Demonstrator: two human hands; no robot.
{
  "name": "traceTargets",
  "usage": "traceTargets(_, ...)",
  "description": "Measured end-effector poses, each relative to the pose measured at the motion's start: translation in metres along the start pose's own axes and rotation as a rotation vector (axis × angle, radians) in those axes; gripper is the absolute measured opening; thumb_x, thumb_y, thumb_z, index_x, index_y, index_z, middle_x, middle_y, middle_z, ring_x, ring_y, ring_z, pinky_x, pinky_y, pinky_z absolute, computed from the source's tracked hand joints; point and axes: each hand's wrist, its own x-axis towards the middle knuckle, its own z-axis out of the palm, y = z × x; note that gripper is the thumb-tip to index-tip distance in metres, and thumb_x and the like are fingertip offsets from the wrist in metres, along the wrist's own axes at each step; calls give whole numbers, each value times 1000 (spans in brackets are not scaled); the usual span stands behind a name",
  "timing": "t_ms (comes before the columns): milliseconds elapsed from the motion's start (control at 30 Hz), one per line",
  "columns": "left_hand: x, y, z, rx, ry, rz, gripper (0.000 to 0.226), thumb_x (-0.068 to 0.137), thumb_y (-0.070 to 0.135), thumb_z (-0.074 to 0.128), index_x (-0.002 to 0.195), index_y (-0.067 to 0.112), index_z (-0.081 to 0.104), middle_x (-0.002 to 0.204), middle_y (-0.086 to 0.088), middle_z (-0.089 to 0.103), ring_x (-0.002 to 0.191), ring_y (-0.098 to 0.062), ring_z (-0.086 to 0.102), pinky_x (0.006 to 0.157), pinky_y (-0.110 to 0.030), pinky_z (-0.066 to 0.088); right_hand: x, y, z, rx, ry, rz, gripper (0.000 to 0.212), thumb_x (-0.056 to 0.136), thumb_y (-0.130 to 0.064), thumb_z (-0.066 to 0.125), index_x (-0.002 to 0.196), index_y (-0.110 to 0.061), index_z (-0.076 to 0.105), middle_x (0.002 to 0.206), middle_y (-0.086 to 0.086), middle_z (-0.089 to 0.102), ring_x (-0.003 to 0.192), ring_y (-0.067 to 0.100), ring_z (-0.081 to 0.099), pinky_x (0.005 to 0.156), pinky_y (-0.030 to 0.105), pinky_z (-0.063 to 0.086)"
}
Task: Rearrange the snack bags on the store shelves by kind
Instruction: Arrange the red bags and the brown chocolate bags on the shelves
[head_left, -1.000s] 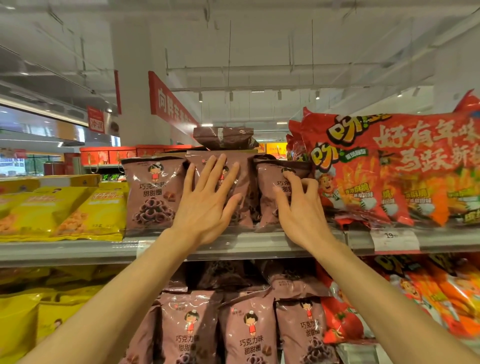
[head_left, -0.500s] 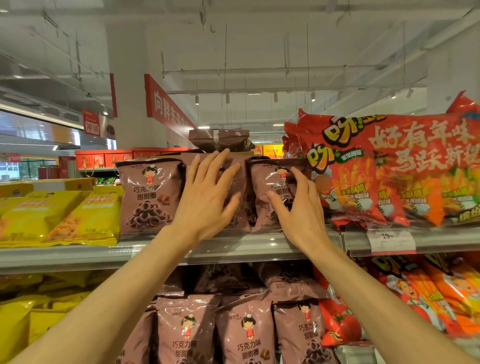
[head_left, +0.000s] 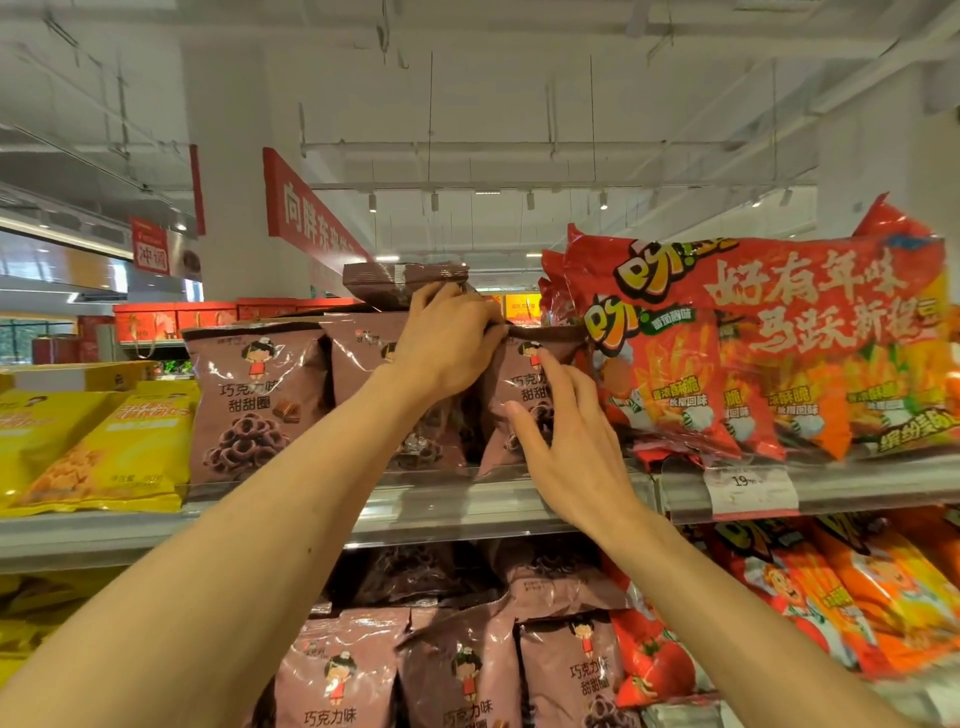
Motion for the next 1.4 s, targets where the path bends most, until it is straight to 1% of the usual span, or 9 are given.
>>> traceTargets(133, 1, -2, 3, -117, 96, -70, 30, 109, 31, 48, 114, 19, 75, 112, -2, 75, 112, -28, 58, 111, -44, 29, 0, -1, -3, -13, -34, 40, 78, 100, -60, 39, 161, -34, -3, 167, 2, 13, 147, 28, 35, 110, 45, 40)
traceTargets(367, 1, 2, 9, -100, 165, -148, 32, 110, 29, 46, 106, 16, 75, 104, -4, 75, 102, -28, 63, 103, -45, 38, -7, -3, -8, -79, 14, 44, 88, 97, -61, 45, 163, -24, -1, 164, 7, 18, 148, 25, 30, 112, 38, 37)
traceTargets(500, 3, -4, 10, -126, 175, -99, 30, 108, 31, 50, 109, 14, 75, 105, -6, 75, 102, -30, 64, 95, -46, 47, -6, -4, -11, -156, -3, 59, 86, 98, -63, 41, 162, -23, -1, 162, 10, 20, 143, 29, 35, 106, 40, 43)
traceTargets(633, -15, -16, 1, -101, 268, 33, 30, 105, 30, 52, 125, 14, 68, 122, -8, 67, 113, -28, 58, 97, -47, 47, -6, -5, -13, -229, -21, 66, 80, 101, -61, 38, 162, -20, 4, 160, 12, 23, 137, 32, 41, 97, 40, 48)
traceTargets(767, -71, -35, -3, -16, 384, 54, 35, 103, 28, 53, 132, 12, 65, 137, -12, 58, 128, -31, 52, 107, -47, 41, -8, -9, -13, -314, 18, 2, 72, 102, -55, 39, 159, -17, 18, 160, 15, 23, 139, 35, 38, 100, 43, 47)
traceTargets(867, -107, -49, 5, 17, 355, 14, 44, 106, 32, 49, 144, 11, 57, 154, -14, 48, 142, -34, 44, 117, -52, 34, 1, -7, -9, -386, 65, -141, 65, 103, -49, 42, 156, -13, 31, 161, 20, 24, 145, 39, 33, 113, 50, 40)
traceTargets(967, -115, -54, 17, 54, 220, -20, 57, 110, 42, 31, 162, 18, 33, 171, -10, 22, 160, -26, 16, 129, -52, 14, 18, -8, 1, -352, -35, -167, 66, 105, -50, 38, 160, -17, 22, 170, 15, 6, 156, 33, 7, 126, 52, 17)
traceTargets(1100, -107, -53, 25, 134, 154, -42, 64, 109, 50, 16, 166, 22, 9, 175, -5, -4, 161, -20, -9, 130, -45, -4, 20, -6, 11, -379, -66, -130, 67, 106, -52, 26, 163, -21, 9, 170, 9, -9, 157, 24, -11, 127, 50, 0)
traceTargets(1400, -107, -50, 32, 142, 178, -78, 64, 109, 48, 21, 166, 21, 13, 175, -7, 3, 162, -22, -3, 131, -46, -3, 17, -3, 24, -408, 31, -116, 71, 101, -56, 17, 162, -19, 17, 171, 11, 0, 158, 27, -4, 127, 52, 3)
